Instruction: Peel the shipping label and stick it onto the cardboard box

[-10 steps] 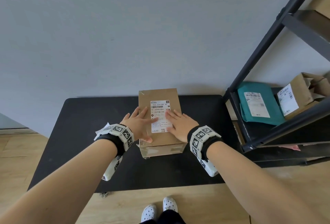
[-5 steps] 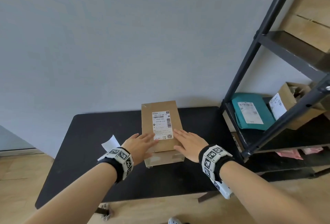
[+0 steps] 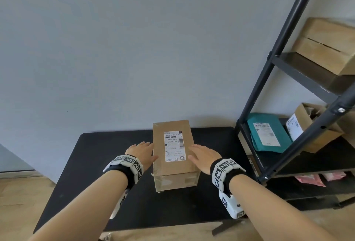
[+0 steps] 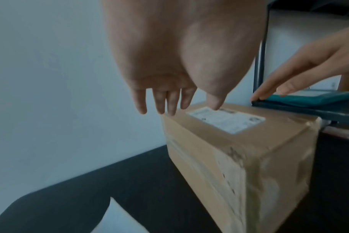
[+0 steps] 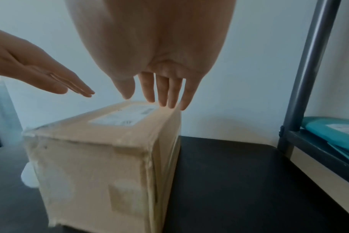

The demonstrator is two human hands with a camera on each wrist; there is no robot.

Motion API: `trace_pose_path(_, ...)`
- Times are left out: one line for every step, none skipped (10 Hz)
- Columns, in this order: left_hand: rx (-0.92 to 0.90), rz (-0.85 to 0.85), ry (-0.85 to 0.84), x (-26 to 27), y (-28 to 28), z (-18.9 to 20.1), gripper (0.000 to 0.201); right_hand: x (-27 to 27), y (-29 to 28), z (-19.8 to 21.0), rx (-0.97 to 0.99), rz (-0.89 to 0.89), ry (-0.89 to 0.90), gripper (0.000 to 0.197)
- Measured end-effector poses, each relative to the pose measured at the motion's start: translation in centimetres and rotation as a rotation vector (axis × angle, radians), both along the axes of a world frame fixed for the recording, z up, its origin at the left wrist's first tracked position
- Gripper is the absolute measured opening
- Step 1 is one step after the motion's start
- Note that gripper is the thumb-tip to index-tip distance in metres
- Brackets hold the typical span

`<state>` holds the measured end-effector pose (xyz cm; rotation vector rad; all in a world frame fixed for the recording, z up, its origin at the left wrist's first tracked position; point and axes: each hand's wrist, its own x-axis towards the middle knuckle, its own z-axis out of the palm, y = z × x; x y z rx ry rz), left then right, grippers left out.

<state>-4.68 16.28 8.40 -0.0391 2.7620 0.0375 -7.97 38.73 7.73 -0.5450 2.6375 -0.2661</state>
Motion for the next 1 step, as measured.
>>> trace_pose_path(-0.018,-0.02,0.077,-2.12,0.37,2.49,0.047,-2.16,-1.85,1.28,-0.018,-0.002,0.038,0.031)
